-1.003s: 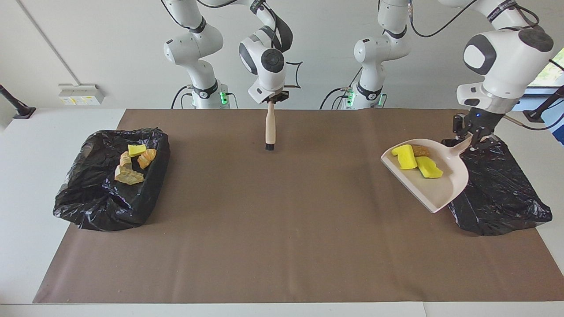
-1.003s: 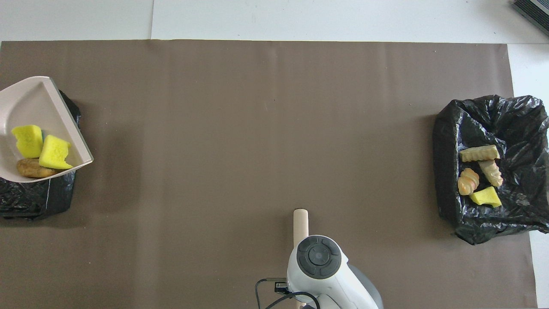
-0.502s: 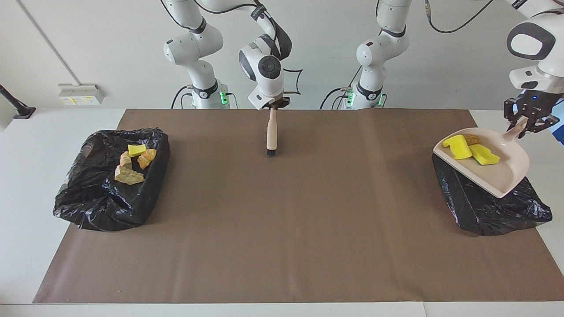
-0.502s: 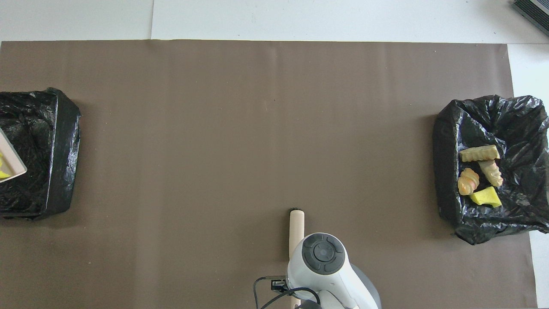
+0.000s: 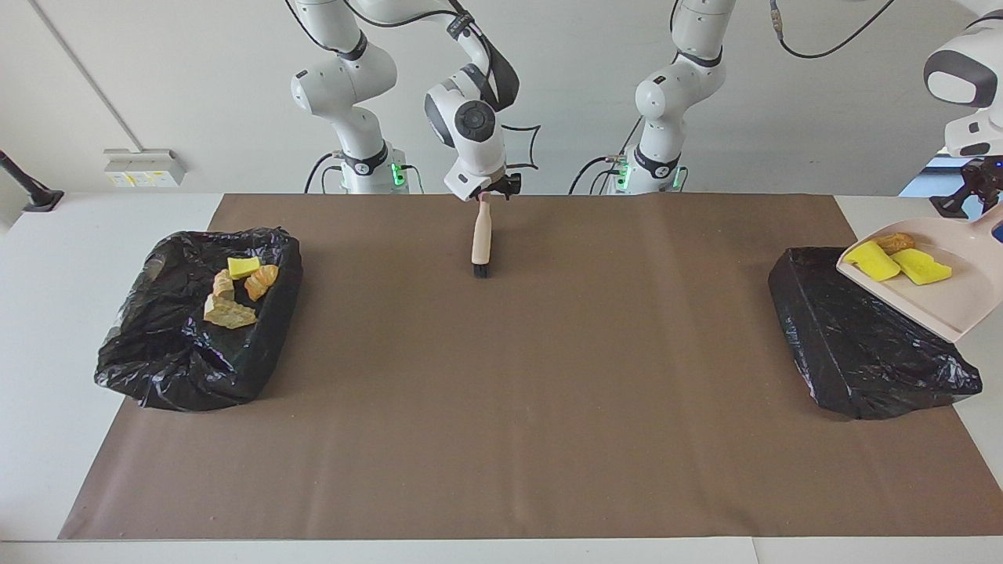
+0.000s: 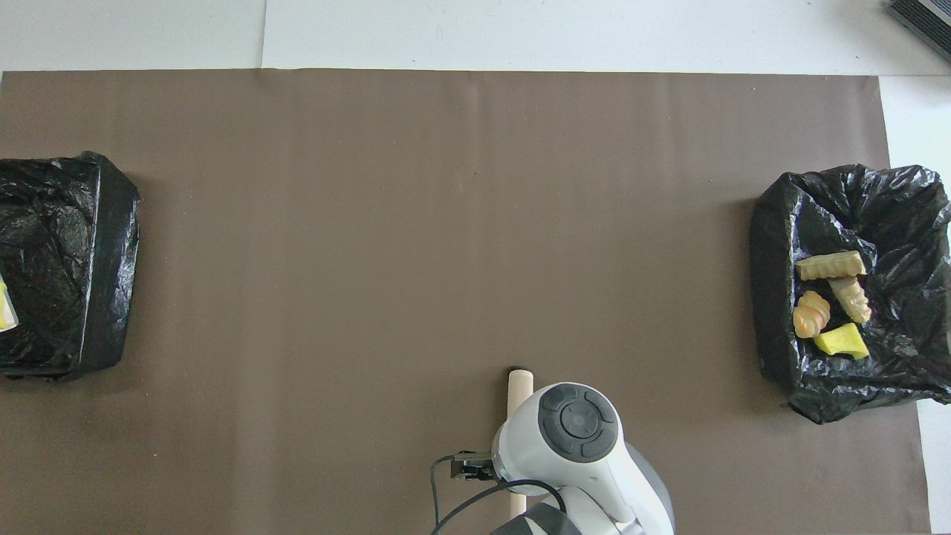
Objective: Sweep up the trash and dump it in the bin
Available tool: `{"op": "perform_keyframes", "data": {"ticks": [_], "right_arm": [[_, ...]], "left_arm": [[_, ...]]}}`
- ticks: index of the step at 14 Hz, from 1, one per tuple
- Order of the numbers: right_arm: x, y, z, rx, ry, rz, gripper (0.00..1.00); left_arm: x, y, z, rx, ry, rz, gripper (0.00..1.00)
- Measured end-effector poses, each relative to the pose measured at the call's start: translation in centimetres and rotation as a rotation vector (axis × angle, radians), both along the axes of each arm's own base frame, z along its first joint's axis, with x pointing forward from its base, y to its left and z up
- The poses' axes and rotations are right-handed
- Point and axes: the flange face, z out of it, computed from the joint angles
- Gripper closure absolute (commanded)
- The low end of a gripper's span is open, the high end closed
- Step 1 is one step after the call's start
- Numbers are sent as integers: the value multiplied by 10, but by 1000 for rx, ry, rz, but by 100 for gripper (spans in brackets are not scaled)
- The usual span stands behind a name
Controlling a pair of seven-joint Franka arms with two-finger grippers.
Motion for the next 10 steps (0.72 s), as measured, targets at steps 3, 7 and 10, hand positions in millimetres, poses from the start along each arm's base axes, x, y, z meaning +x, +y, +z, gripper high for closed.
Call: {"op": "perform_keyframes", "data": {"ticks": [3, 7, 10], "right_arm": [[55, -29, 44, -34, -157, -17, 0], [118, -87, 103, -96, -318, -70, 0], [150, -139, 169, -101, -338, -102, 0]], "left_arm": [[2, -1, 3, 99, 36, -21, 100], [2, 1, 7, 176, 68, -44, 100], [0, 2, 14, 207, 78, -44, 100]]}}
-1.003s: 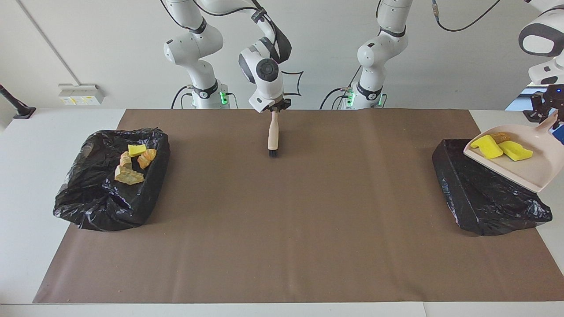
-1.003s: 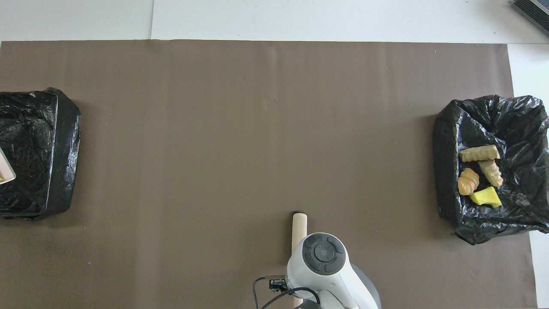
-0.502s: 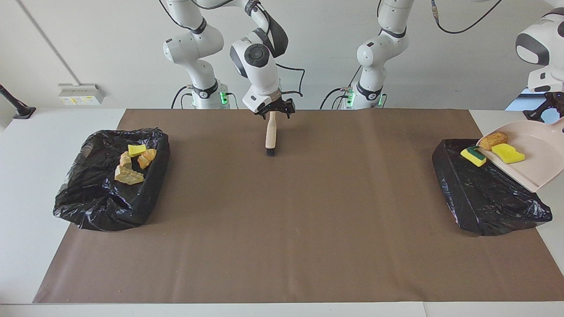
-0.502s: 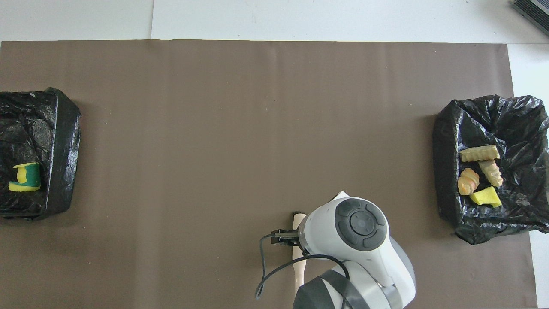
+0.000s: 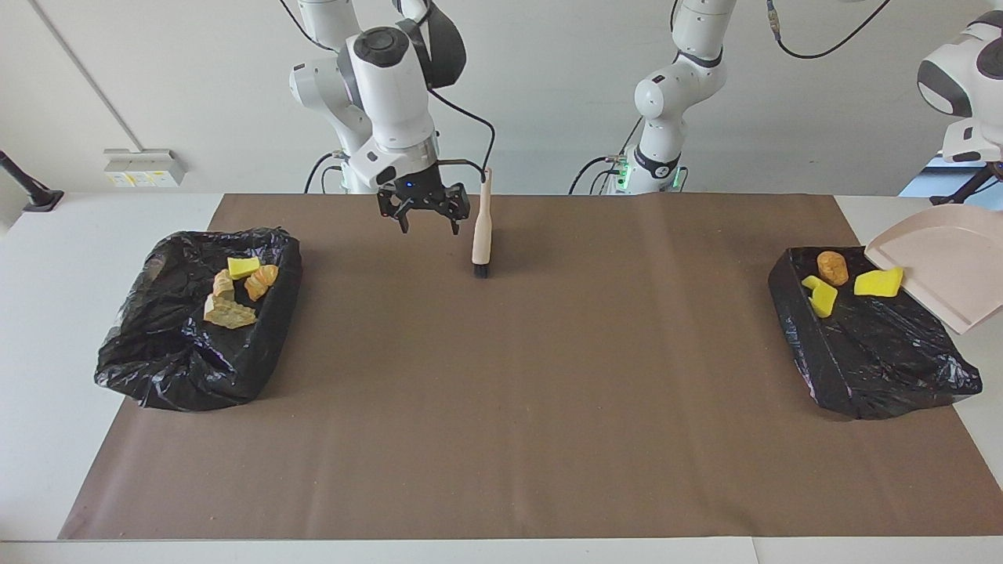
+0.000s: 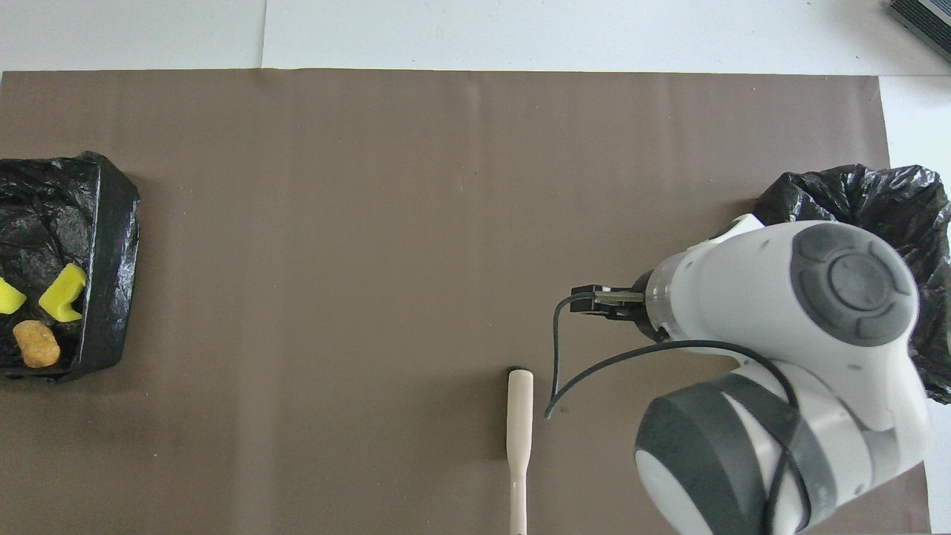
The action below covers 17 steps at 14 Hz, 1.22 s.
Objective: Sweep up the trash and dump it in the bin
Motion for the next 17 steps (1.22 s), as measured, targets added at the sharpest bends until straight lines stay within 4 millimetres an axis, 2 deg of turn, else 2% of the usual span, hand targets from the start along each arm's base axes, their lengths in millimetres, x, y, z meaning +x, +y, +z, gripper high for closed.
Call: {"op": "perform_keyframes", "data": {"ticks": [2, 5, 7, 10, 11, 12, 15, 17], "right_arm": [[11, -33, 40, -14, -27, -40, 0], [15, -66, 86, -27, -43, -93, 0], [14, -93, 115, -28, -49, -138, 0], [9, -148, 148, -32, -47, -110, 0], [9, -162, 151, -33, -47, -90, 0], [8, -170, 152, -34, -47, -81, 0], [8, -176, 151, -34, -43, -83, 0], [7, -184, 150, -34, -32, -87, 0]], "left_arm": [[0, -5, 10, 17, 0, -1, 100], [6, -27, 20, -6, -20, -16, 100], [11, -46, 12, -124, -37, 18, 100], [11, -74, -7, -374, -52, 129, 100], [15, -95, -14, -427, -56, 177, 100], [21, -125, -23, -462, -71, 231, 100], [36, -231, -46, -551, -139, 378, 100], [38, -290, -60, -610, -173, 476, 100]]}}
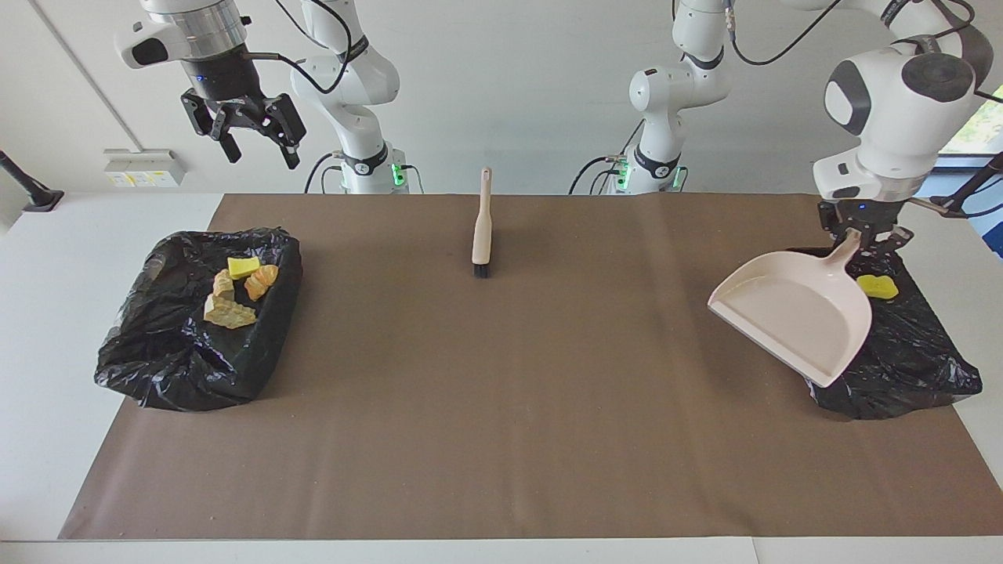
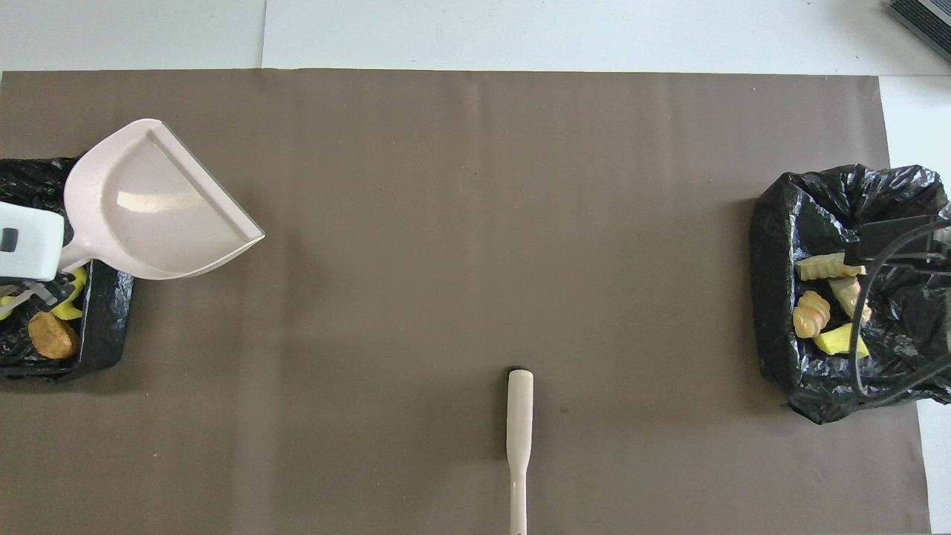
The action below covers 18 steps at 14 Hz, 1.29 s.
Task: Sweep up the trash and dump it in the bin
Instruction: 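Bring the empty dustpan back to the mat center with the left gripper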
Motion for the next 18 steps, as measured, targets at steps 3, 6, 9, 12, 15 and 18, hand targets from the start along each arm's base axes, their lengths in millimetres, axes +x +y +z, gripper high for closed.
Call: {"op": "perform_keyframes", "data": {"ticks": [3, 6, 9, 12, 15, 18], "right_arm": [[0, -14, -2, -4, 2, 52, 0], [0, -19, -5, 3, 7, 73, 0], [1, -31, -9, 13, 15, 61, 0], [1, -30, -11, 11, 22, 61, 0], [1, -20, -13, 6, 34, 78, 0], [-6, -16, -17, 9, 87, 87, 0]], "left_arm": [[-3, -87, -16, -108, -6, 158, 100], [-7, -156, -15, -193, -14, 252, 100], [-8, -235, -15, -214, -34, 315, 100], [-9, -327, -36, -216, -35, 406, 100], [-1, -384, -52, -230, -48, 508, 100], [10, -416, -54, -259, -70, 596, 100]]}}
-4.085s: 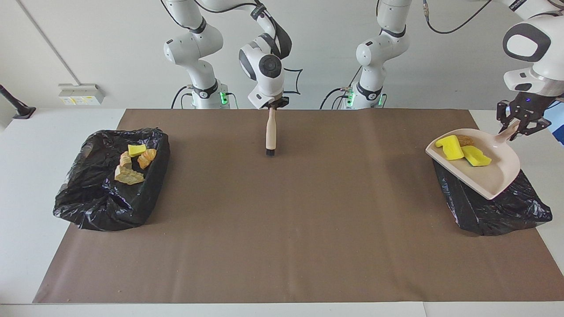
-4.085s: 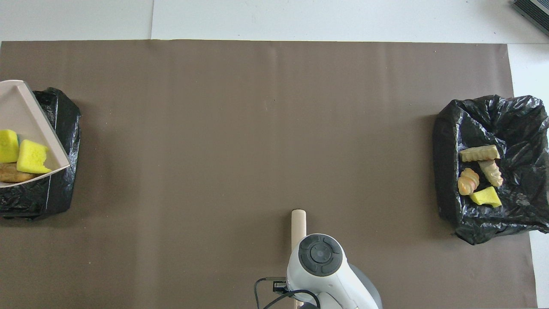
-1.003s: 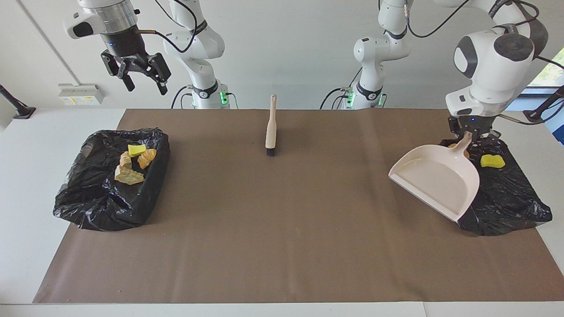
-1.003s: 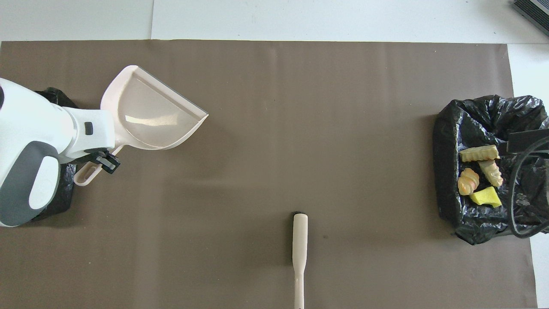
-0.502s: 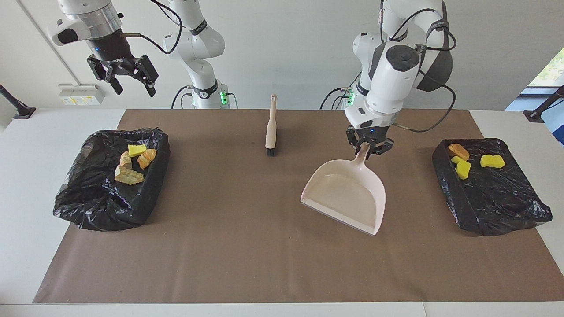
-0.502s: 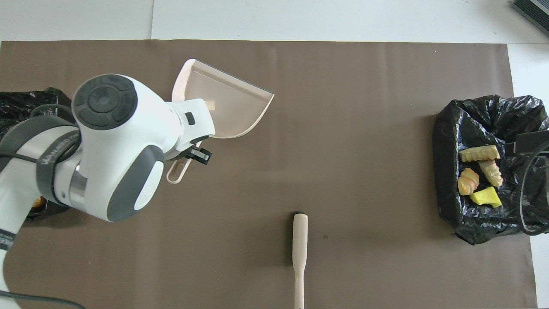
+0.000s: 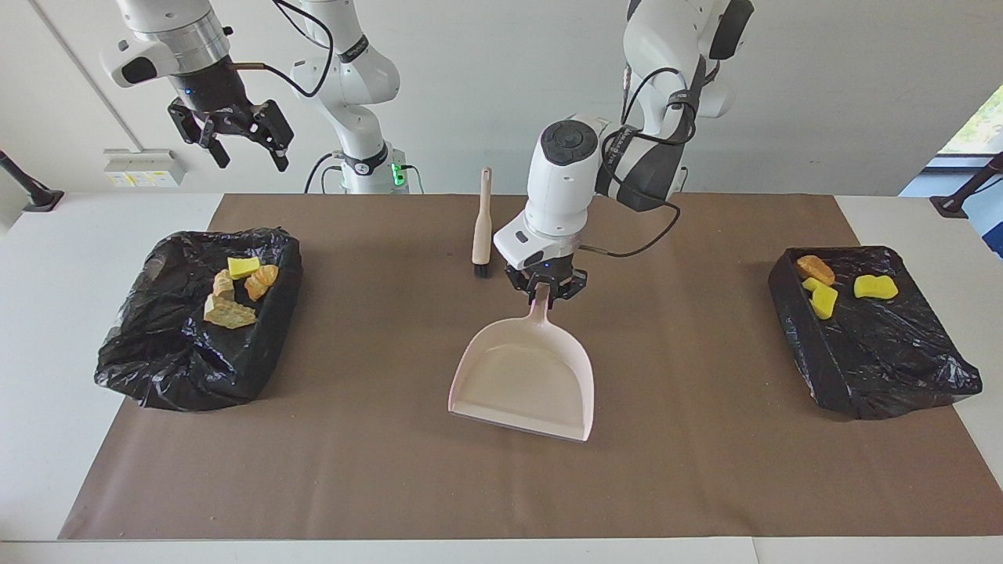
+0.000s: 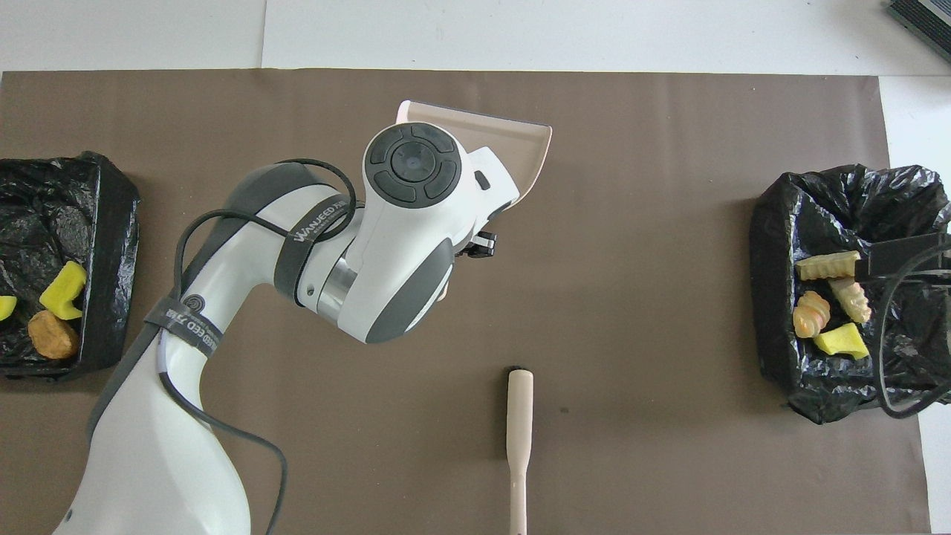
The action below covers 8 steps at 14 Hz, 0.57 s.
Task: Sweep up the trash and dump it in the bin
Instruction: 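Bring the empty dustpan back to the mat center with the left gripper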
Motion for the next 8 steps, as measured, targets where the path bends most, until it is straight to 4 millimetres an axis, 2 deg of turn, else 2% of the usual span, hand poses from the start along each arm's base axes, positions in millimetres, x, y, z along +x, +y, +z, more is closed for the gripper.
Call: {"op": "perform_keyframes", "data": {"ticks": [4, 8], "right_arm": [[-5, 0, 0, 1, 23, 1, 0], [-5, 0, 0, 1, 23, 1, 0]], "left_arm": [[-2, -18, -11, -1, 8, 70, 100], [-19, -56, -56, 61, 17, 116, 100]]}}
